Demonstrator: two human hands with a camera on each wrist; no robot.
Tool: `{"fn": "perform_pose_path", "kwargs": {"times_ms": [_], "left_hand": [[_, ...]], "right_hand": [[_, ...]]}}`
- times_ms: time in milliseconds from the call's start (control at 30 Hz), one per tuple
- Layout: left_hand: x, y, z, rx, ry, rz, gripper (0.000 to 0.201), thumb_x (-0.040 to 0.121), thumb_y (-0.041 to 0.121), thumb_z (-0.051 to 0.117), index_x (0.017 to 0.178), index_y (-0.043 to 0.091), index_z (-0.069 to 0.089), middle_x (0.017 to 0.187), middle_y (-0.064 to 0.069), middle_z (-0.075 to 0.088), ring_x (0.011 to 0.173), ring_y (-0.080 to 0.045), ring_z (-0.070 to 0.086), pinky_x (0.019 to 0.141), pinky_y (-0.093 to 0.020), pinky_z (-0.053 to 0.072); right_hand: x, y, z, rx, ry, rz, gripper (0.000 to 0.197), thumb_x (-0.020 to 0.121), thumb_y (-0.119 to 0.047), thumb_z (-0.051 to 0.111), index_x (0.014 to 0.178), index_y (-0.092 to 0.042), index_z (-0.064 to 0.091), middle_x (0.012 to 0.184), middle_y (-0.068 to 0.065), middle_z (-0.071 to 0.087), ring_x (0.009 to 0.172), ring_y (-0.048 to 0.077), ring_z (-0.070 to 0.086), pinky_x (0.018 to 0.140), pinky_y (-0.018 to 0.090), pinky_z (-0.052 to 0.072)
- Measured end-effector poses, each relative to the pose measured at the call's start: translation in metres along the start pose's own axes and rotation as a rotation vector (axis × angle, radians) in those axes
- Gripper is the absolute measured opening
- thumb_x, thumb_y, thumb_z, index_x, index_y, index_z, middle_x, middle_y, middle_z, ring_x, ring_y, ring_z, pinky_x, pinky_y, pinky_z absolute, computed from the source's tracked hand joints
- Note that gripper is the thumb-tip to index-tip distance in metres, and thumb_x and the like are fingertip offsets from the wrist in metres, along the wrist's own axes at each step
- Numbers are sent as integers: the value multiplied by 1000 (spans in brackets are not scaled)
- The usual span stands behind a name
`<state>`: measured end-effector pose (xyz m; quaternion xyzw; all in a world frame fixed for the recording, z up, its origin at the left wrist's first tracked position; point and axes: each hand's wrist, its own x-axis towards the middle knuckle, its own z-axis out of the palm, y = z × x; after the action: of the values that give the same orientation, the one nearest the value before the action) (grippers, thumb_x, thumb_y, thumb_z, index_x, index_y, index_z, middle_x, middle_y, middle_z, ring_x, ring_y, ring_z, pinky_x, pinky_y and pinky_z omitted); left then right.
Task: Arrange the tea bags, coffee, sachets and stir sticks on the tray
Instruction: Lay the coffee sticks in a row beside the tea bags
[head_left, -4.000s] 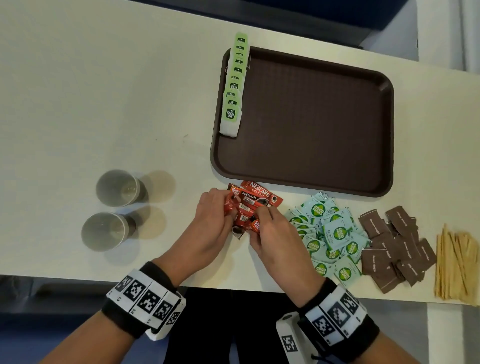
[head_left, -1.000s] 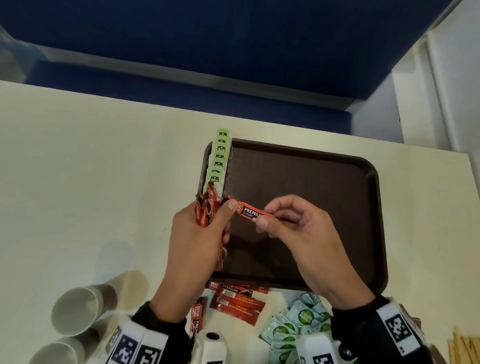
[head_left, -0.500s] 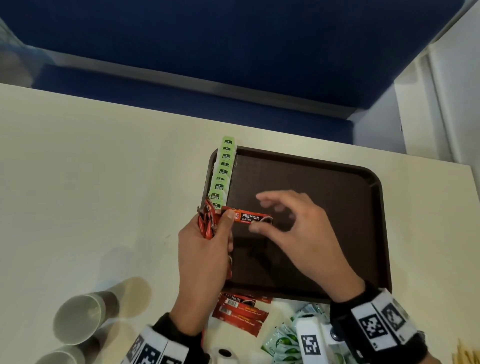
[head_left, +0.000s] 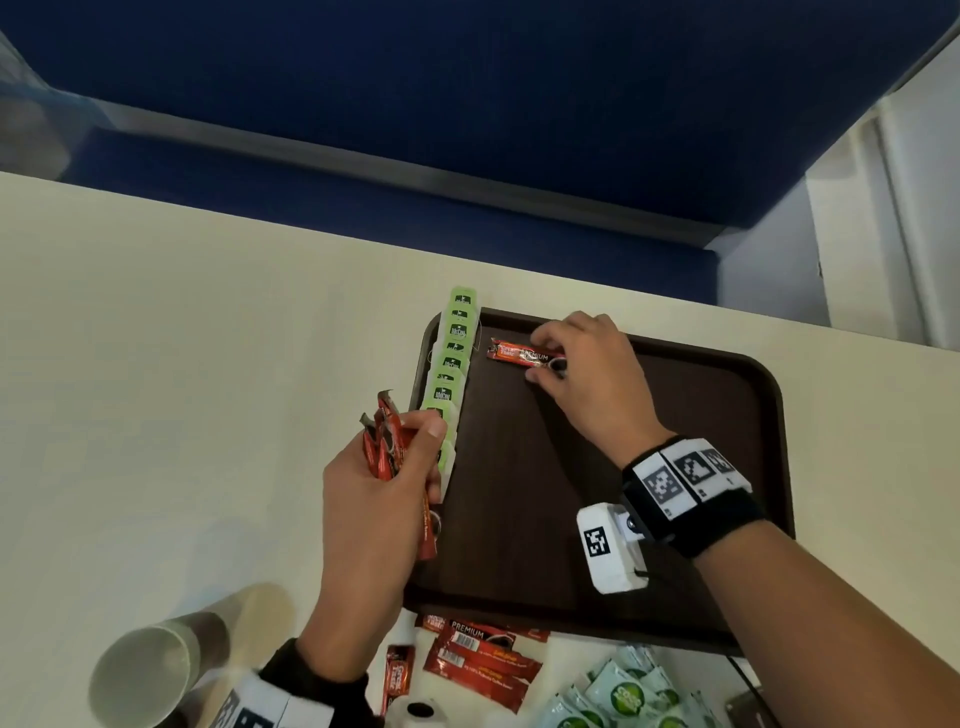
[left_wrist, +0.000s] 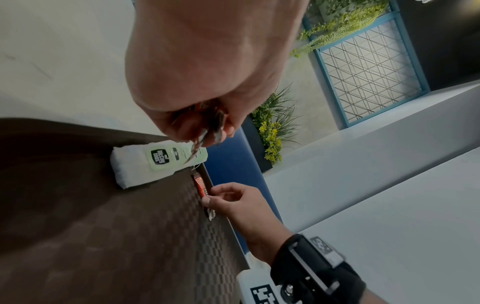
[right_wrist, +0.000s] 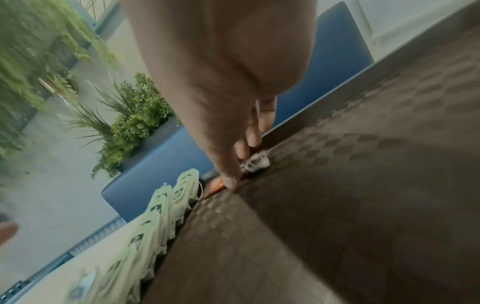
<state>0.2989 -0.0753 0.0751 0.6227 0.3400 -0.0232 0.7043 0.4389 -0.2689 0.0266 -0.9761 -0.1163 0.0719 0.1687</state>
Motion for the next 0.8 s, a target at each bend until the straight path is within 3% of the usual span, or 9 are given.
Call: {"fn": "perform_pose_path", "kwargs": {"times_ms": [100,300,567,800], "left_hand": [[2,1,2,8,0,-1,9,99,37,74,99,30,79,66,0,68,58,-12,63,58,-30,56],[7,3,7,15,4,6,8,98,38,75,99,32,79,68,0,71,58,-12,65,60,-27,60],[11,2,3,5,5,7,10,97,37,75,103,30,79,70,2,73,57,-8,67,57,-19,58],[14,0,3,9,8,-4,11,96,39,75,103,31,79,71,3,74,58,-8,67,59,-19,58]], "right_hand": [[5,3,6,-37,59,-23,34,94,-32,80,126,-24,71,120,-2,67,115,23,53,96,38,43],[9,3,17,-86,141,-75,24,97,-31,76,120,-25,77,109,-4,71,108,24,54,90,40,43],[14,2,21,-130,170,-107,23,99,-30,74,121,-23,76,111,-2,70,109,25,54,89,40,45],[15,4,21,-136,165,-96,25,99,-32,74,122,-22,72,117,0,66,113,24,53,92,41,46]]}}
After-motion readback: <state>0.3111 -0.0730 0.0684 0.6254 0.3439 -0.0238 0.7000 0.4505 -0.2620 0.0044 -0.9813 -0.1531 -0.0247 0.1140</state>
